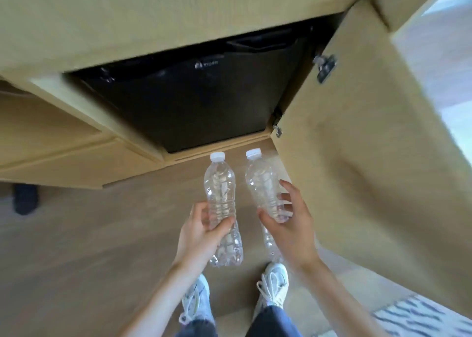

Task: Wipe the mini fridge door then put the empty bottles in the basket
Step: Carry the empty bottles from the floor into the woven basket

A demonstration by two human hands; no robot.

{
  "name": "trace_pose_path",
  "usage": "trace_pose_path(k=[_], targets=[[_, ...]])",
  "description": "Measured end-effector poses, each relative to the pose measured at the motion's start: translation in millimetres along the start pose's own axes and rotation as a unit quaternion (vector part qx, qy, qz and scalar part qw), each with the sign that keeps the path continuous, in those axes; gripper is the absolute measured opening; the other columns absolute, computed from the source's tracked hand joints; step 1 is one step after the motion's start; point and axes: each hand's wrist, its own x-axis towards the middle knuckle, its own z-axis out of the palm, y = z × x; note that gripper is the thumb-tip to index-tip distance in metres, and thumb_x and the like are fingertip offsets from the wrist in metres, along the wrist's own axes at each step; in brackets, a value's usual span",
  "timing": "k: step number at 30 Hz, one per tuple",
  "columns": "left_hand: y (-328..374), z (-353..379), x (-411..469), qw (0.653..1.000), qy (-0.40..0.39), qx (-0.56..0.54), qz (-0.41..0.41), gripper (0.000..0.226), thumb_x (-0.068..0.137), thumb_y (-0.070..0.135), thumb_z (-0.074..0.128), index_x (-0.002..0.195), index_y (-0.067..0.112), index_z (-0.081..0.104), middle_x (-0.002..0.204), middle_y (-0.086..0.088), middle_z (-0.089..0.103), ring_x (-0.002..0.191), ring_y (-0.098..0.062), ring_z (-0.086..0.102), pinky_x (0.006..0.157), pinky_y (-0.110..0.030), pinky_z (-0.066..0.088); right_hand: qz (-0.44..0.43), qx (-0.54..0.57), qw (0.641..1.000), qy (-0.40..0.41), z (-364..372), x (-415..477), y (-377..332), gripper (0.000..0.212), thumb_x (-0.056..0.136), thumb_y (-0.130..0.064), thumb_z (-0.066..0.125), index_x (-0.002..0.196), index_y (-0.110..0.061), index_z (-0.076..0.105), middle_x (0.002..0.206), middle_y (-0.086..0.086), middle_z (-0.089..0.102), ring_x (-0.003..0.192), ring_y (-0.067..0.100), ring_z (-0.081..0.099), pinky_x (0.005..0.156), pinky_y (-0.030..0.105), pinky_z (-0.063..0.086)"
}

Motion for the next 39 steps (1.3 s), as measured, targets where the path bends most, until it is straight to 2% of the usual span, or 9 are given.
trace_pose_path(k=[4, 7, 9, 12, 19, 25, 30, 34, 39], targets=[[87.6, -57.0, -109.9, 0.999, -0.009, -0.025, 0.017, 0.045, 0.078, 0.043, 0.080, 0.114, 0.033, 0.055, 0.101, 0.011, 0.066, 0.085, 0.000, 0.064, 0.079, -0.026, 0.051, -0.025, -0.022, 0.999, 0.002, -61.6, -73.4, -119.1, 0.064, 0.077, -0.023, 0.084, 0.123, -0.048, 0.049, 0.115, -0.019, 0.060, 0.103, 0.004, 0.059, 0.079, 0.014, 0.048], [159.4, -95.5, -185.8, 0.997, 0.011, -0.053, 0.048, 0.039, 0.080, 0.037, 0.079, 0.111, 0.034, 0.056, 0.099, 0.011, 0.065, 0.079, 0.006, 0.061, 0.068, -0.015, 0.048, -0.045, -0.018, 0.998, 0.028, -106.7, -124.5, -206.0, 0.063, 0.076, -0.020, 0.085, 0.117, -0.051, 0.048, 0.115, -0.021, 0.060, 0.099, -0.002, 0.058, 0.078, 0.006, 0.043], [201.1, -118.0, -230.5, 0.994, 0.014, -0.078, 0.069, 0.038, 0.081, 0.032, 0.079, 0.111, 0.031, 0.056, 0.098, 0.010, 0.064, 0.076, 0.009, 0.060, 0.059, -0.007, 0.045, -0.057, -0.019, 0.998, 0.034, -131.6, -155.3, -254.9, 0.062, 0.077, -0.022, 0.084, 0.123, -0.045, 0.050, 0.116, -0.018, 0.061, 0.100, -0.003, 0.058, 0.080, 0.013, 0.047], [248.5, -150.0, -285.7, 0.987, 0.027, -0.105, 0.116, 0.042, 0.081, 0.032, 0.080, 0.116, 0.029, 0.057, 0.100, 0.007, 0.067, 0.080, 0.003, 0.064, 0.061, -0.007, 0.046, -0.081, -0.006, 0.996, 0.049, -158.3, -192.1, -316.6, 0.060, 0.077, -0.024, 0.084, 0.124, -0.042, 0.050, 0.118, -0.016, 0.060, 0.103, -0.002, 0.058, 0.085, 0.031, 0.055], [307.1, -211.3, -373.8, 0.965, 0.062, -0.128, 0.222, 0.054, 0.080, 0.032, 0.080, 0.126, 0.038, 0.051, 0.101, 0.007, 0.067, 0.085, -0.007, 0.066, 0.069, -0.011, 0.049, -0.145, 0.042, 0.985, 0.087, -190.7, -251.7, -415.8, 0.052, 0.077, -0.028, 0.083, 0.116, -0.041, 0.052, 0.110, -0.017, 0.062, 0.102, 0.002, 0.058, 0.090, 0.045, 0.054], [300.4, -240.6, -407.3, 0.952, 0.059, -0.124, 0.272, 0.059, 0.077, 0.043, 0.081, 0.127, 0.044, 0.051, 0.103, 0.010, 0.067, 0.090, -0.008, 0.065, 0.078, -0.023, 0.049, -0.160, 0.078, 0.977, 0.116, -191.3, -295.2, -433.9, 0.052, 0.078, -0.026, 0.083, 0.118, -0.039, 0.052, 0.111, -0.015, 0.062, 0.098, -0.007, 0.057, 0.087, 0.040, 0.056], [286.3, -239.7, -408.5, 0.953, 0.011, -0.107, 0.284, 0.060, 0.073, 0.047, 0.077, 0.127, 0.046, 0.050, 0.102, 0.010, 0.068, 0.089, -0.007, 0.065, 0.075, -0.020, 0.049, -0.141, 0.071, 0.972, 0.176, -185.5, -323.2, -418.4, 0.053, 0.078, -0.025, 0.084, 0.118, -0.037, 0.052, 0.111, -0.019, 0.059, 0.101, -0.010, 0.054, 0.086, 0.040, 0.058], [301.3, -224.2, -409.9, 0.947, -0.049, -0.074, 0.308, 0.054, 0.083, 0.033, 0.078, 0.128, 0.043, 0.050, 0.104, 0.010, 0.066, 0.090, -0.001, 0.062, 0.073, -0.016, 0.046, -0.117, 0.084, 0.960, 0.238, -203.7, -343.1, -408.8, 0.055, 0.078, -0.022, 0.084, 0.114, -0.043, 0.049, 0.110, -0.023, 0.056, 0.100, -0.014, 0.053, 0.082, 0.030, 0.054], [334.6, -175.2, -418.3, 0.926, -0.147, -0.037, 0.345, 0.055, 0.082, 0.033, 0.078, 0.128, 0.043, 0.050, 0.106, 0.006, 0.064, 0.089, 0.002, 0.061, 0.069, -0.009, 0.047, -0.077, 0.088, 0.934, 0.337, -250.2, -365.9, -385.3, 0.055, 0.076, -0.028, 0.085, 0.119, -0.037, 0.052, 0.112, -0.018, 0.059, 0.098, -0.006, 0.056, 0.079, 0.020, 0.047]])
